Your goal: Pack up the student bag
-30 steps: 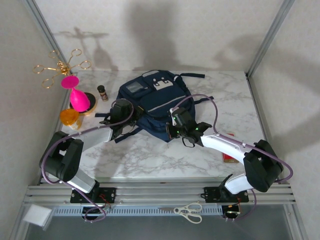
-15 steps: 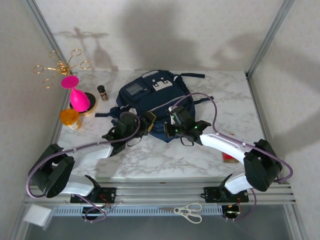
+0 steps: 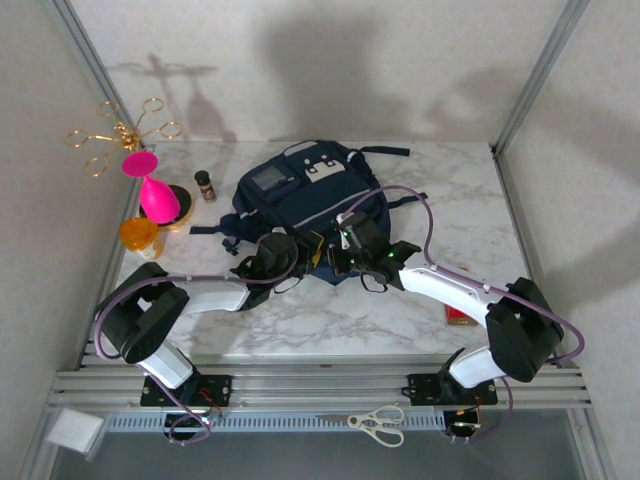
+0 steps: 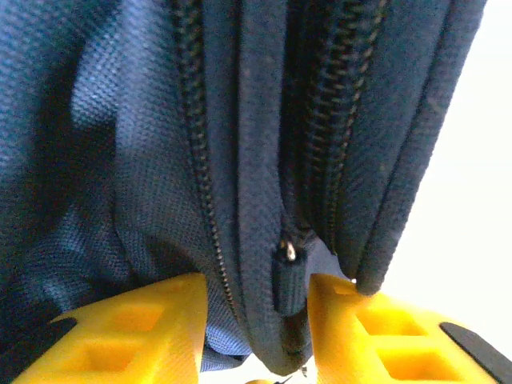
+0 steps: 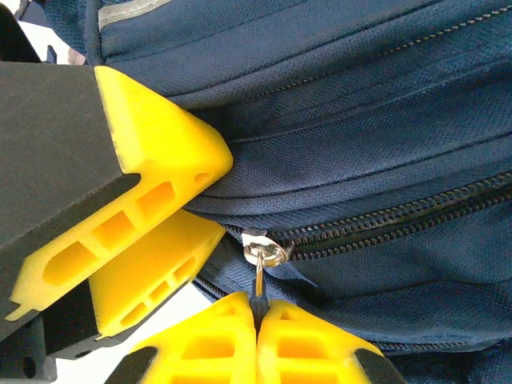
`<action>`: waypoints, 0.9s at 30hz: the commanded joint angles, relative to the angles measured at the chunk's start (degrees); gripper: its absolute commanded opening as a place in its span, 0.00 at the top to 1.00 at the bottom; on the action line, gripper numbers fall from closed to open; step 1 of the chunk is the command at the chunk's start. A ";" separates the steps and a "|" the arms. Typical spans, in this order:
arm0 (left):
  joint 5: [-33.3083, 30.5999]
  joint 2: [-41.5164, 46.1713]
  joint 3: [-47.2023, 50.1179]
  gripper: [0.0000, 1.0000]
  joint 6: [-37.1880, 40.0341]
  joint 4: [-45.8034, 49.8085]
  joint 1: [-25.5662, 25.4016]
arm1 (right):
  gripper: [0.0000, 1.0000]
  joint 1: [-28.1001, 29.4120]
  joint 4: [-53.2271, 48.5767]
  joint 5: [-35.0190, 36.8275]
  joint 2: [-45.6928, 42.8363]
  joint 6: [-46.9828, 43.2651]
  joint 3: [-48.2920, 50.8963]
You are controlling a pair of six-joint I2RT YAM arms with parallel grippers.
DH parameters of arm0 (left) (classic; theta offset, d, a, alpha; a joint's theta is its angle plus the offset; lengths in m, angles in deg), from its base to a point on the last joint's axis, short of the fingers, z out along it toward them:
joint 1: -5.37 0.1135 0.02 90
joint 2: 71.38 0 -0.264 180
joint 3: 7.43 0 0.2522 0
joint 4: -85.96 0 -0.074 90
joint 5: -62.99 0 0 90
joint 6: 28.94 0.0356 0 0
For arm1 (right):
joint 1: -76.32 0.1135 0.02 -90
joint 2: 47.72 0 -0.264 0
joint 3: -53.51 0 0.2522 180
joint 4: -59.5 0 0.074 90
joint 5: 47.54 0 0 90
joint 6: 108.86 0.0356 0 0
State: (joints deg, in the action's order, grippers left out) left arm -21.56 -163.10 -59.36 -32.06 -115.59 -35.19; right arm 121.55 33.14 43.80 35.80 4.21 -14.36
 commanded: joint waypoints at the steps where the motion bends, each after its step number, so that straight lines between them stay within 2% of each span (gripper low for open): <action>1: -7.13 -0.31 -2.70 0.75 1.33 3.87 1.57 | 1.00 -0.86 -0.01 0.22 -0.80 -1.78 1.25; 3: -7.39 0.98 -1.35 0.93 2.19 4.39 2.50 | 1.00 -2.41 -1.77 3.10 -2.00 -1.88 1.88; 5: -7.34 3.35 -0.22 1.00 3.97 6.26 3.55 | 1.00 -4.93 -2.88 4.65 -3.17 -1.89 2.68; 9: -6.59 10.56 -0.44 1.00 14.07 19.83 5.20 | 1.00 -10.56 -2.68 5.59 -5.29 -2.89 4.84; 11: -5.37 14.70 1.96 1.00 17.46 22.91 6.10 | 1.00 -12.48 -2.17 5.08 -6.25 -3.27 5.26; 16: -0.73 22.24 4.05 1.00 29.55 33.08 12.56 | 1.00 -14.73 -4.65 11.08 -4.23 -2.25 3.02; 18: 3.91 21.76 3.19 1.00 34.70 36.03 17.15 | 1.00 -13.51 -3.43 8.58 -4.27 -3.68 2.78; 22: 7.74 19.91 0.97 1.00 41.55 36.76 24.20 | 1.00 -3.00 -0.08 6.41 -2.99 -3.89 2.00; 23: 10.06 19.39 0.23 0.97 42.37 35.92 24.81 | 1.00 -0.99 0.25 5.07 -1.48 -2.87 1.25; 25: 12.31 19.78 -0.42 0.76 42.23 34.52 24.83 | 1.00 0.66 0.92 3.82 0.63 -0.86 -0.01; 27: 14.62 22.41 1.39 0.65 40.30 31.82 24.06 | 1.00 0.98 3.08 3.05 0.69 0.60 0.28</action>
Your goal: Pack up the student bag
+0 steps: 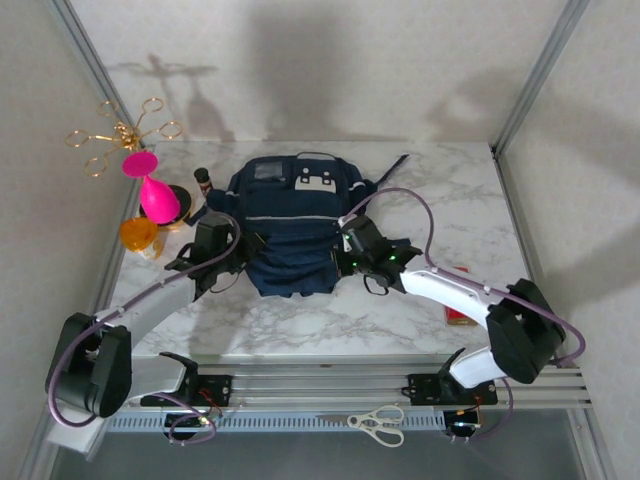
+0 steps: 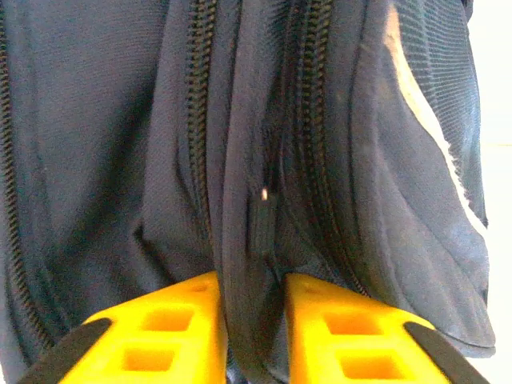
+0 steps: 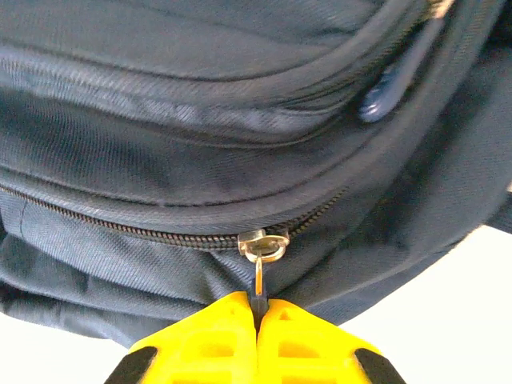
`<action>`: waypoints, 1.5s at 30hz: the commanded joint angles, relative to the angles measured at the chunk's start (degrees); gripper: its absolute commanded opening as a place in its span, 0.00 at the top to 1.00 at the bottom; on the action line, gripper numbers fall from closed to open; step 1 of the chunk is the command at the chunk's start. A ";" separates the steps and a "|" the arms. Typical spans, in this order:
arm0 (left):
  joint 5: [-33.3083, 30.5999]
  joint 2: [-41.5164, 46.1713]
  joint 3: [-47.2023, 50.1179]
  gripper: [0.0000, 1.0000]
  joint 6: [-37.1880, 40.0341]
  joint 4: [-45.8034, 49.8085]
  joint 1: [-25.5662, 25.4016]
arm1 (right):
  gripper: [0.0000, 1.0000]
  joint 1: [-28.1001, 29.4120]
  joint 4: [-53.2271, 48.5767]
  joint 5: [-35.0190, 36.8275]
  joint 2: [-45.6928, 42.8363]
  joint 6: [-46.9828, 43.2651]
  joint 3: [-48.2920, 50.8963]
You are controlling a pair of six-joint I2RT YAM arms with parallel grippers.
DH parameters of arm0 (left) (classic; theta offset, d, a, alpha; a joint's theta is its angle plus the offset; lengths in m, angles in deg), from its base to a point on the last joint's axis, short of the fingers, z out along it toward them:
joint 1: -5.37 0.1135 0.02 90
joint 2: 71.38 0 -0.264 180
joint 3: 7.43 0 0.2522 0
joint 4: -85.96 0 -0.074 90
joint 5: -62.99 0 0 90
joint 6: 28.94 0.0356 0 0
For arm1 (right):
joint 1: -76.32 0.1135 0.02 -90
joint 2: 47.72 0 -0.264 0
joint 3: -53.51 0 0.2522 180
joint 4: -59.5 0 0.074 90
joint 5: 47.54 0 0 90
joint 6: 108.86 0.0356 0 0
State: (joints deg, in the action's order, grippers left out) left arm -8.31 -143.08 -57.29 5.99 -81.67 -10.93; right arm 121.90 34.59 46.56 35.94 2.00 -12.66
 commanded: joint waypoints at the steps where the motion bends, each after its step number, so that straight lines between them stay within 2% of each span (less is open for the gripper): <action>1: 1.12 4.35 0.49 0.58 0.52 -2.63 -0.97 | 1.00 0.72 2.78 -0.52 0.45 3.29 -1.06; 5: -1.25 10.52 5.57 0.37 -9.27 -8.02 -7.82 | 1.00 0.86 4.82 -3.33 0.59 4.78 0.36; 6: -1.37 10.85 6.61 0.35 -11.83 -10.21 -9.45 | 1.00 0.98 5.32 -3.33 0.54 5.03 0.90; 11: -9.84 7.46 8.61 0.33 -25.05 -16.58 -19.03 | 1.00 0.91 6.22 -3.11 0.67 4.39 1.69; 15: -15.02 2.10 6.61 0.32 -29.68 -21.93 -21.23 | 1.00 0.94 7.50 -3.83 0.63 4.15 2.12; 17: -16.60 -1.77 2.98 0.33 -30.77 -19.83 -21.82 | 1.00 0.97 7.62 -3.58 0.72 3.80 2.43; 20: -20.85 -5.94 0.92 0.41 -36.61 -18.18 -23.30 | 1.00 0.79 6.69 -2.58 1.15 3.49 2.09; 21: -21.79 -7.04 1.42 0.43 -37.92 -20.54 -23.59 | 1.00 0.81 6.21 -2.08 1.35 3.51 1.72; 23: -22.30 -9.68 0.37 0.43 -39.58 -22.64 -23.70 | 1.00 0.72 5.89 -1.82 1.74 3.41 1.34; 25: -23.15 -12.36 -2.04 0.43 -39.14 -20.23 -23.70 | 1.00 0.69 5.54 -1.28 1.84 3.23 1.41; 26: -23.01 -13.36 -2.53 0.50 -40.37 -19.57 -23.61 | 1.00 0.73 5.08 -0.38 1.70 3.26 1.51; 28: -24.98 -13.72 -0.91 0.69 -41.49 -22.39 -23.69 | 1.00 0.49 4.13 1.03 1.39 2.68 1.21; 29: -26.76 -13.16 -0.58 0.77 -41.53 -20.88 -23.70 | 1.00 0.37 3.22 2.55 1.18 2.38 0.86; 33: -32.23 -9.08 -0.02 1.00 -38.52 -11.02 -23.44 | 1.00 -1.10 0.75 7.24 0.04 1.12 0.24; 37: -30.91 -3.67 4.44 1.00 -34.52 -10.56 -22.71 | 1.00 -3.70 -0.71 10.24 -0.57 0.44 -0.04; 40: -27.69 0.31 6.23 1.00 -28.21 -4.80 -20.33 | 1.00 -5.49 -0.67 11.21 -1.57 -0.06 0.01; 45: -26.05 8.18 10.90 1.00 -23.11 0.65 -16.21 | 1.00 -8.43 -1.51 11.75 -1.26 -1.27 -0.83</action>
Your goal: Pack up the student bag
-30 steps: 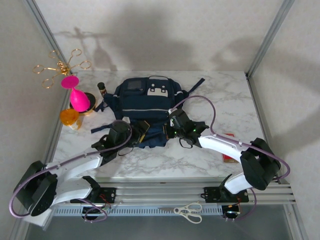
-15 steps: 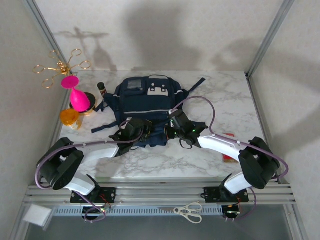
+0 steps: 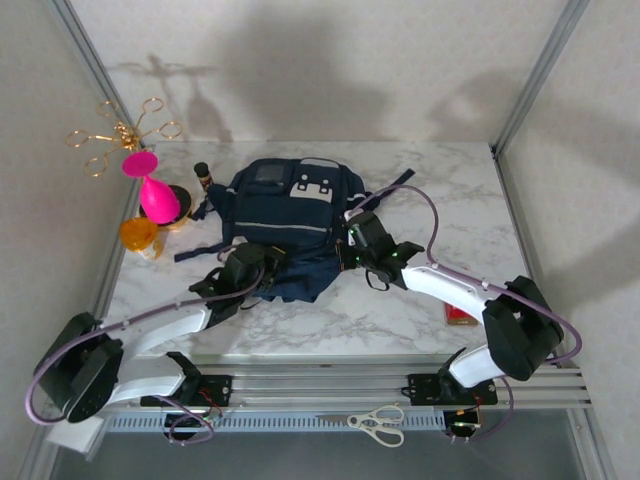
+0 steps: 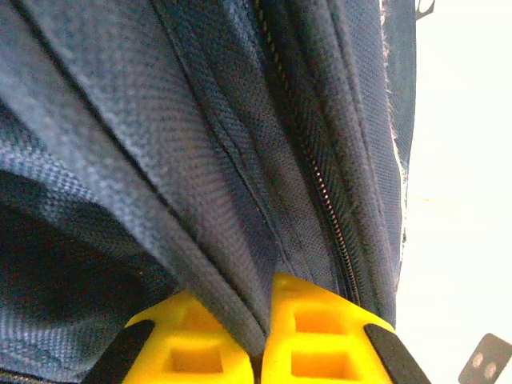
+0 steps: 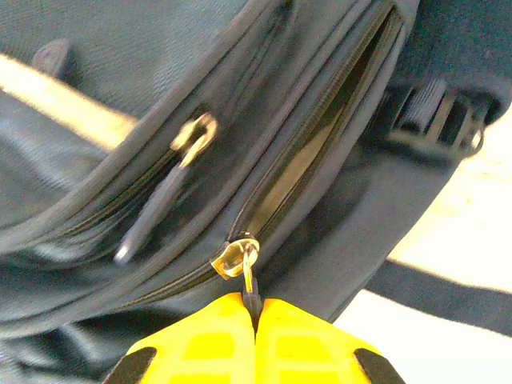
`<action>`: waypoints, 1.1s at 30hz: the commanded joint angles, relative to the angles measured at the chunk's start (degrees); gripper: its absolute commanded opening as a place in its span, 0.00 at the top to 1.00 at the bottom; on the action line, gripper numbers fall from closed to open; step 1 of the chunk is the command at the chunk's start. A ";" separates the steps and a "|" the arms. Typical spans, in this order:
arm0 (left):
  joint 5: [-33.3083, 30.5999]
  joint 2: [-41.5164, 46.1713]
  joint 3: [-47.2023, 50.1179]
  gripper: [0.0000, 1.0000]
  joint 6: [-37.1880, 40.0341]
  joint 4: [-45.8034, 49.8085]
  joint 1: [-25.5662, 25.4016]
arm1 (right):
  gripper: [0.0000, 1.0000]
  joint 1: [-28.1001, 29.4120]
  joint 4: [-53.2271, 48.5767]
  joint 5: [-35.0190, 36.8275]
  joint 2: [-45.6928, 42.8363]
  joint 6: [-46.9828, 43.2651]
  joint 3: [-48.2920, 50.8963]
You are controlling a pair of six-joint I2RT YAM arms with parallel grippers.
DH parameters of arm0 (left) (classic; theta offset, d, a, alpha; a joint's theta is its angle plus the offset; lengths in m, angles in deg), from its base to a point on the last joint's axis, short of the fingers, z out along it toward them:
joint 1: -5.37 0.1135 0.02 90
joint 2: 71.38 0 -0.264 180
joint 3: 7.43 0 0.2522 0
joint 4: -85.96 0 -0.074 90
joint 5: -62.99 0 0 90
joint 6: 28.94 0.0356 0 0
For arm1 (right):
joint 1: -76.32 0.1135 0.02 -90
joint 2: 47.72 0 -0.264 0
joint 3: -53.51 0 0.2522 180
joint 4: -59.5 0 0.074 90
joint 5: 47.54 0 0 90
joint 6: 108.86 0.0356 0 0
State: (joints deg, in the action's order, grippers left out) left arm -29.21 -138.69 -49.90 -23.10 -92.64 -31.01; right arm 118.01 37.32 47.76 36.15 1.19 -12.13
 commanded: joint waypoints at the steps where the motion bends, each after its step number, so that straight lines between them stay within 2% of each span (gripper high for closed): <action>1: -4.24 5.37 4.62 1.00 6.22 11.34 4.96 | 1.00 -4.98 -4.24 10.41 -1.24 -0.70 -1.63; 5: -2.27 8.39 5.51 1.00 10.46 12.51 7.06 | 1.00 -6.47 -4.27 9.75 1.10 -1.71 -3.98; 9: 0.14 7.42 5.25 1.00 13.71 13.05 7.96 | 1.00 -8.05 -3.83 8.09 3.65 -1.72 -6.28; 23: 1.58 4.73 1.66 1.00 18.75 13.97 9.40 | 1.00 -9.76 -4.62 12.82 11.73 -1.95 -12.29; 32: 2.91 3.11 0.23 1.00 20.94 13.89 9.55 | 1.00 -11.28 -4.06 8.97 13.25 -1.93 -14.15; 33: 3.69 2.93 0.23 1.00 21.20 12.96 9.54 | 0.95 -11.15 -4.18 6.44 12.86 -2.48 -14.18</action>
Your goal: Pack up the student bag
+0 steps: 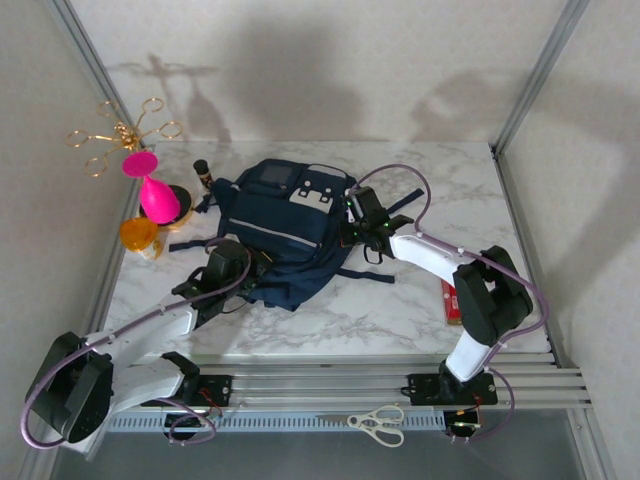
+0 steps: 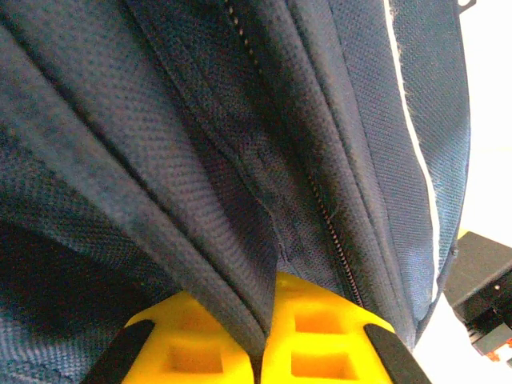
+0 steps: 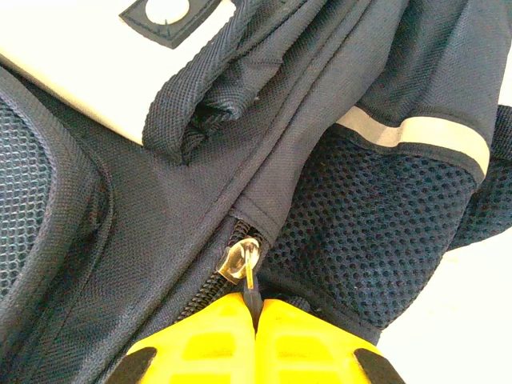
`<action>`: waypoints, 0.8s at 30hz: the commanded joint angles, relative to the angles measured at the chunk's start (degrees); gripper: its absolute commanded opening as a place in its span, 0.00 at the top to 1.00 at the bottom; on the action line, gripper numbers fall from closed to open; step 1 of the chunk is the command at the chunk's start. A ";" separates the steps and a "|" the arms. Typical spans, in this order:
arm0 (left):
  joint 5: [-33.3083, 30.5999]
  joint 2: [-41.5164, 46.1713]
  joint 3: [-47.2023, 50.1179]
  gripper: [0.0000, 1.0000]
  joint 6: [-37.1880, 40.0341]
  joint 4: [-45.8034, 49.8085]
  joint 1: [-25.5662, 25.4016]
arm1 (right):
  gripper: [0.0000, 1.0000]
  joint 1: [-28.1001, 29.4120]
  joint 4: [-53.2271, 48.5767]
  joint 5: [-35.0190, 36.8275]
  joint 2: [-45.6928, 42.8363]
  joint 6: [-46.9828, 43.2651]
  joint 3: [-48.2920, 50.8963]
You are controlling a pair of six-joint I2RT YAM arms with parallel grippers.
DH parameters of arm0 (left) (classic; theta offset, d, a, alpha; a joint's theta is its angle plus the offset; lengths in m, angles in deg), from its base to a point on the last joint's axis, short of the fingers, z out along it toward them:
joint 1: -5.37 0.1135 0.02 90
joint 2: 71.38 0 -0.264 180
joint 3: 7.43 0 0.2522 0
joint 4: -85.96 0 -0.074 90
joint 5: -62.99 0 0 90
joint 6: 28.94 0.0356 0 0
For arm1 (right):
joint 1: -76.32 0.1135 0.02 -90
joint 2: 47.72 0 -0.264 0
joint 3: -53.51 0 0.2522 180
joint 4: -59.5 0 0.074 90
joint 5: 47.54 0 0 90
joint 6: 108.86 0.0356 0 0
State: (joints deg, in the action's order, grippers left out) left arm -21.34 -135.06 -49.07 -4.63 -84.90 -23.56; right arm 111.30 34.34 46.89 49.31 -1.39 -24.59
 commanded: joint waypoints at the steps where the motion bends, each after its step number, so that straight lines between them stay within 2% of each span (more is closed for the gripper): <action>1: -3.98 -0.89 -0.84 1.00 2.96 5.08 2.04 | 0.91 -4.22 -1.09 5.22 -1.17 -0.22 -1.19; 3: -3.98 -1.48 -1.90 1.00 4.14 5.79 2.12 | 0.86 -3.80 -1.36 3.83 -3.80 0.48 0.17; 5: -3.90 -1.93 -2.57 1.00 5.01 6.22 2.12 | 0.76 -3.82 -2.30 2.37 -7.05 1.16 1.49; 9: -3.28 -2.38 -2.97 1.00 6.39 5.86 2.30 | 0.66 -4.04 -4.73 1.19 -12.06 2.75 2.77; 16: -2.42 -3.39 -3.88 1.00 8.07 6.07 2.38 | 0.60 -3.46 -3.07 -9.26 -12.63 6.59 3.37; 21: -1.01 -3.90 -4.93 1.00 9.64 6.38 2.47 | 0.55 -2.31 -0.74 -15.10 -8.90 10.52 0.81; 22: -0.47 -4.07 -5.36 0.93 10.10 6.66 2.47 | 0.54 -2.01 -0.85 -15.39 -7.93 11.38 -0.24; 23: -0.23 -3.96 -5.82 0.81 10.50 7.26 2.41 | 0.53 -1.34 -1.14 -15.09 -6.73 12.14 -1.48; 24: -0.22 -3.55 -6.03 0.76 10.93 8.00 2.38 | 0.52 -0.50 -1.55 -14.38 -5.63 12.95 -2.72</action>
State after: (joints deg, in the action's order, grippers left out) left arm -20.53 -138.73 -52.78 3.31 -79.29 -22.09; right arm 109.25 32.38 34.91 41.12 7.86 -23.65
